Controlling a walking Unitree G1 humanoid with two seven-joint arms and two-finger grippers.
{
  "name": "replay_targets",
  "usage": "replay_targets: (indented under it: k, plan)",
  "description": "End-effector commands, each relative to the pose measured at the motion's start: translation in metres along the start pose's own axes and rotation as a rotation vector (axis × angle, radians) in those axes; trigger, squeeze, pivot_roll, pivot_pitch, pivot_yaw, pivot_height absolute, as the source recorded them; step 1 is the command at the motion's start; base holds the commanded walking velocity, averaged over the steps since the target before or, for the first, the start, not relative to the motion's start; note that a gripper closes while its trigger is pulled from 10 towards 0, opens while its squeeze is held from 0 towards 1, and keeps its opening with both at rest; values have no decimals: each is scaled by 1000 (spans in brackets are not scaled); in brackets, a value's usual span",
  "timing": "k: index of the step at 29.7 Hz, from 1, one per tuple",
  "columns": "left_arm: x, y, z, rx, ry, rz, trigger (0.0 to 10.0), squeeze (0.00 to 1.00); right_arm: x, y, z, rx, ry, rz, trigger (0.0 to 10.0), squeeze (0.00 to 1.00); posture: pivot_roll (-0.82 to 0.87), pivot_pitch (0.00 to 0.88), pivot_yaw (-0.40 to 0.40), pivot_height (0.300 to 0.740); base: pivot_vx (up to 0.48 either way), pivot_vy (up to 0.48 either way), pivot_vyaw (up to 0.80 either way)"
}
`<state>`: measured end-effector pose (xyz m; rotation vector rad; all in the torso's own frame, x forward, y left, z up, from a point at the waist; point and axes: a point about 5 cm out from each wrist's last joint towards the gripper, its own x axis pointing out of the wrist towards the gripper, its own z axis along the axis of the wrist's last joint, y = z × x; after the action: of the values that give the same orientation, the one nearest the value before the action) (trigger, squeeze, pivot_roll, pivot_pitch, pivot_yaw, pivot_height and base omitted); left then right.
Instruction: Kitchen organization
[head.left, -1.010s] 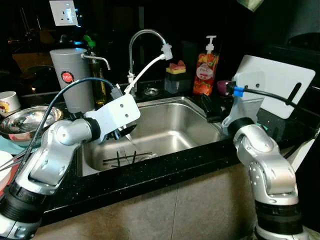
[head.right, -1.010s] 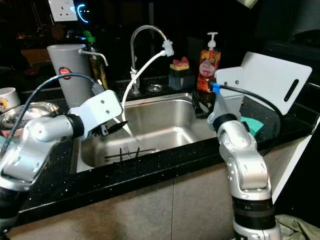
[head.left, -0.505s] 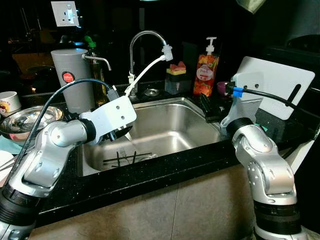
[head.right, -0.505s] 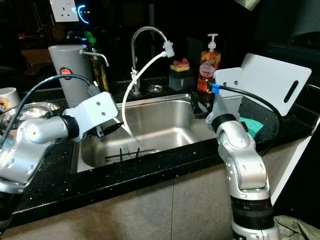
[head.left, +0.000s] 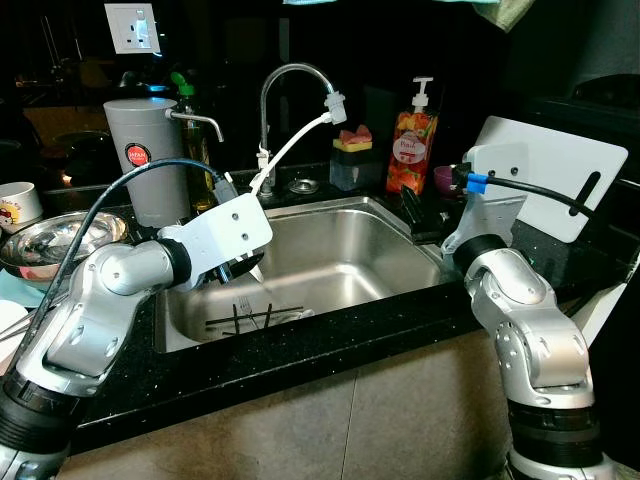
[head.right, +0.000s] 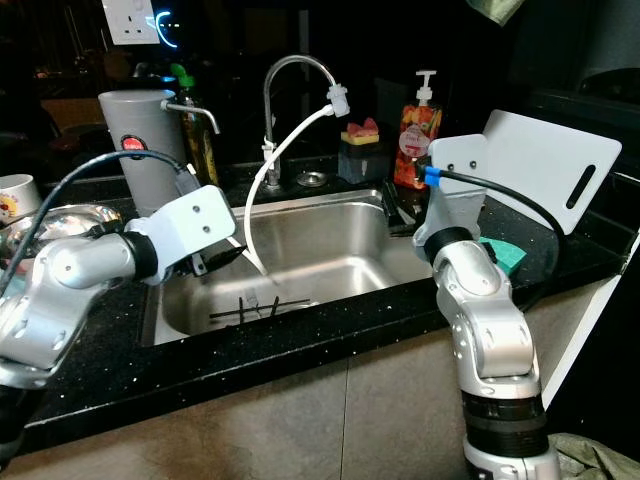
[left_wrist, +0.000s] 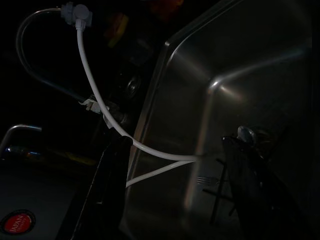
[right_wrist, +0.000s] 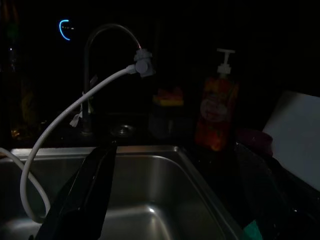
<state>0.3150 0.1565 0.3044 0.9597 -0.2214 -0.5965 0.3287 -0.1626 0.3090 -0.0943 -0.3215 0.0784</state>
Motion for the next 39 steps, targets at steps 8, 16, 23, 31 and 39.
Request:
replay_targets:
  k: [8, 16, 23, 31, 39]
  plan:
    - [-2, 3, -3, 18, 8, 6, 10000, 0, 2, 0, 3, -3, -15, -3, 10000, 0, 55, 0, -35, 740, 0, 0, 0]
    - [2, 2, -1, 15, -1, -3, 10000, 0, 2, -3, 6, -3, -23, -14, 10000, 0, 42, 0, -23, 740, 0, 0, 0]
    - [14, 11, -1, -70, -2, 147, 10000, 0, -1, -2, 0, 22, -11, -32, 10000, 0, 55, 0, -30, 740, 0, 0, 0]
    - [24, 23, 0, -305, -35, 391, 10000, 0, -3, -1, -1, 45, -33, -57, 10000, 0, 45, 0, -33, 740, 0, 0, 0]
    - [15, 12, 7, -553, -157, 434, 10000, 0, -13, -5, -7, 53, -37, -104, 10000, 0, 44, 0, -38, 740, 0, 0, 0]
